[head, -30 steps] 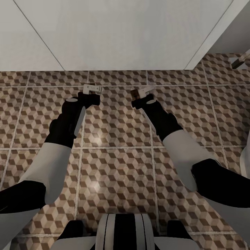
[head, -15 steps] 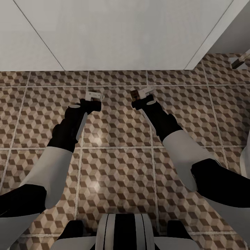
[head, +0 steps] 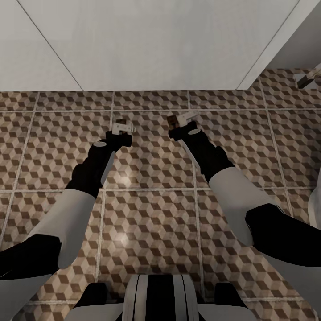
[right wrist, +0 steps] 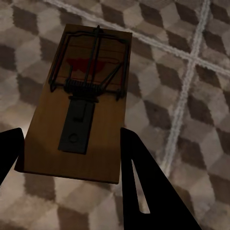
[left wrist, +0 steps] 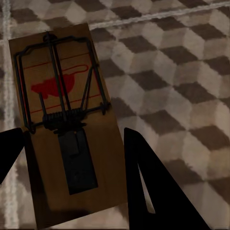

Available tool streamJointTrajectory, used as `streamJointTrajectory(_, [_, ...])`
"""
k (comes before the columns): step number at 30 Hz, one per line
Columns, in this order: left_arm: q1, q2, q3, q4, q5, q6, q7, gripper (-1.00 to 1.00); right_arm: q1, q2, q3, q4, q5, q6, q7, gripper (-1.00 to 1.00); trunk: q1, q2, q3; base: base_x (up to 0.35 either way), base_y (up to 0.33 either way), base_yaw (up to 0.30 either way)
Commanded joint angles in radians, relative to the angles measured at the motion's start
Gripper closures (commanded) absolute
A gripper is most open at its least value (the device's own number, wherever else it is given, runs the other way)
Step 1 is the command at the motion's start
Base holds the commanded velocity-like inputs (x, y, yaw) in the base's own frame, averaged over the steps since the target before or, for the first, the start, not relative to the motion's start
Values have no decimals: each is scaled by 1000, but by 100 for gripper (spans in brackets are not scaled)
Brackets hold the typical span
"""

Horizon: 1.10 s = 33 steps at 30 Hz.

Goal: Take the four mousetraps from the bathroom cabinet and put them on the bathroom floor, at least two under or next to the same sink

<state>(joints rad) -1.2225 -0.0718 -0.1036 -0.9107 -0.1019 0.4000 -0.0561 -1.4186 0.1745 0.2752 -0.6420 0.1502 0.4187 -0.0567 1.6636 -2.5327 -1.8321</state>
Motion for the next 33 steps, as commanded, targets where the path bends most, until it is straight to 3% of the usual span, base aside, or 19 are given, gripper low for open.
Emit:
streamJointTrajectory(1, [0, 0, 1, 4, -13, 4, -5, 100, 0, 0, 3, -2, 5, 5, -3, 100, 0, 0, 0, 0, 0, 0])
streamJointTrajectory(12, [0, -6, 1, 58, -13, -87, -5, 100, 0, 0, 4, -6, 5, -7, -2, 100, 0, 0, 0, 0, 0, 0])
streamJointTrajectory(23, [0, -9, 1, 82, -13, -123, -5, 100, 0, 0, 4, -7, 5, -8, -2, 100, 0, 0, 0, 0, 0, 0])
streamJointTrajectory(30, [0, -9, 2, 180, -15, -267, -5, 100, 0, 0, 4, -5, 5, -8, -1, 100, 0, 0, 0, 0, 0, 0])
streamJointTrajectory(33, [0, -9, 2, 192, -15, -285, -5, 100, 0, 0, 4, -2, 5, -9, -1, 100, 0, 0, 0, 0, 0, 0])
